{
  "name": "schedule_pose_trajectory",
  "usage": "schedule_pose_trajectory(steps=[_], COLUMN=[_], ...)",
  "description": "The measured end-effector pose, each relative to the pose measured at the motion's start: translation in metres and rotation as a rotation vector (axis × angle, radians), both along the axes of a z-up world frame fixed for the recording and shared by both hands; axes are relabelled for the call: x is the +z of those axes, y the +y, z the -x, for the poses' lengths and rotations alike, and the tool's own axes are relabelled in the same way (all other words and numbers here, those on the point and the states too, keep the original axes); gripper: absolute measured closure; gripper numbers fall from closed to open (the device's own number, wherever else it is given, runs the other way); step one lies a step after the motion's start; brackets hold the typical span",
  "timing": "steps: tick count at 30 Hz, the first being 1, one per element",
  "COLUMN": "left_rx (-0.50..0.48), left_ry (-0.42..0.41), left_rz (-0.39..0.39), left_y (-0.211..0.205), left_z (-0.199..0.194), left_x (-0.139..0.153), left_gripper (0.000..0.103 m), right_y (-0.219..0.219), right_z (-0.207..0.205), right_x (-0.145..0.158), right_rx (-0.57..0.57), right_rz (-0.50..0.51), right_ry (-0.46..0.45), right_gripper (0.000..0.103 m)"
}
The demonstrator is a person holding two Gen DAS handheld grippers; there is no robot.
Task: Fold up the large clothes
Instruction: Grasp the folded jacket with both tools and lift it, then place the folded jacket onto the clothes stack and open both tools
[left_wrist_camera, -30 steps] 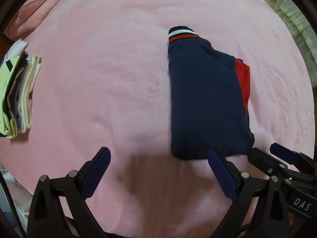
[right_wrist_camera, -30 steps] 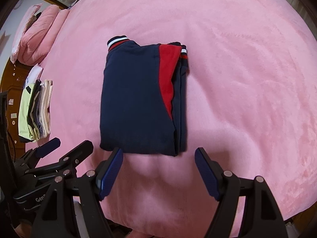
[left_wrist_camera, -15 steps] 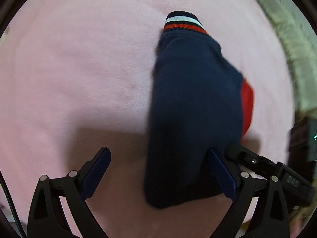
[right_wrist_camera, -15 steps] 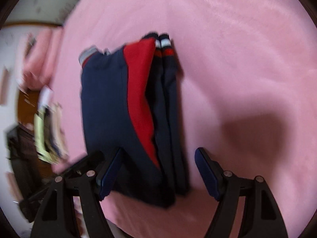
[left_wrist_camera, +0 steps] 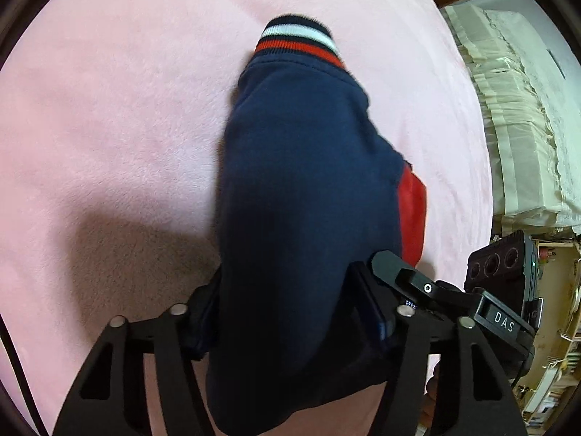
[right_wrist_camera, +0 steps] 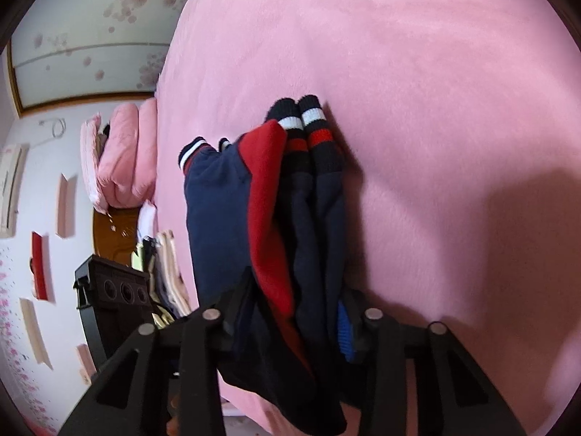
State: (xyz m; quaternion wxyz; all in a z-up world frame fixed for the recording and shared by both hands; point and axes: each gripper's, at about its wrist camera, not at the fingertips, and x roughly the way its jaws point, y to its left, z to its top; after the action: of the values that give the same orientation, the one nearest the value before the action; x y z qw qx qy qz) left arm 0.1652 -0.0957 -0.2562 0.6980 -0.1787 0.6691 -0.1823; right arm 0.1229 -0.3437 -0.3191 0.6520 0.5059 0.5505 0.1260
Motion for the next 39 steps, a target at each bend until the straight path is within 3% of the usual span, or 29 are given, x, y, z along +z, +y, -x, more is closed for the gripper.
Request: schedule_pose_trajectory(steps=[7,14,19,24,28,32,39], left_rx=[0.027,-0.036,0.030,0.126,0.137,0.132,0.147], left_ry=[0.003,0.024,0.114,0.138,0.116,0.059,-0.145], left_rz=[-0.056,-0.162,-0.143,-0.105,-0.094,-0.093,-0.180], left_y=[0.006,0.040,0.125,0.221,0.312,0.399,0.528], left_z=[0.044,0.113,0.170,0.200,0.195,0.172,0.080], left_x=[0.053,0.129,0.159,0.166,0.177,0.200,0.289], left_gripper=[0.052,0.052,0.053,0.053,0.054,0.054,0.055], right_y=[0.014,0.050,0.111,0.190,0.274,0.345,0.473], right_z=[0.023,0.080,0.114,0.122,0.121,0.104,0.003], right_x=[0.031,0.068,0.089,0.110,0.126,0.147,0.223], right_rx=[0.046,0.148,0.289,0.352,0.324,0.293,0.360], right_rz=[0.016,-0.105,-0.146,-0.120,-0.086,-0.082,-0.073], right_ry=[-0.026,0.041,0.103,0.137,0.156,0.091,-0.115], right_gripper=[0.071,0.072,0.072,0.071,0.071,0.072,0.072])
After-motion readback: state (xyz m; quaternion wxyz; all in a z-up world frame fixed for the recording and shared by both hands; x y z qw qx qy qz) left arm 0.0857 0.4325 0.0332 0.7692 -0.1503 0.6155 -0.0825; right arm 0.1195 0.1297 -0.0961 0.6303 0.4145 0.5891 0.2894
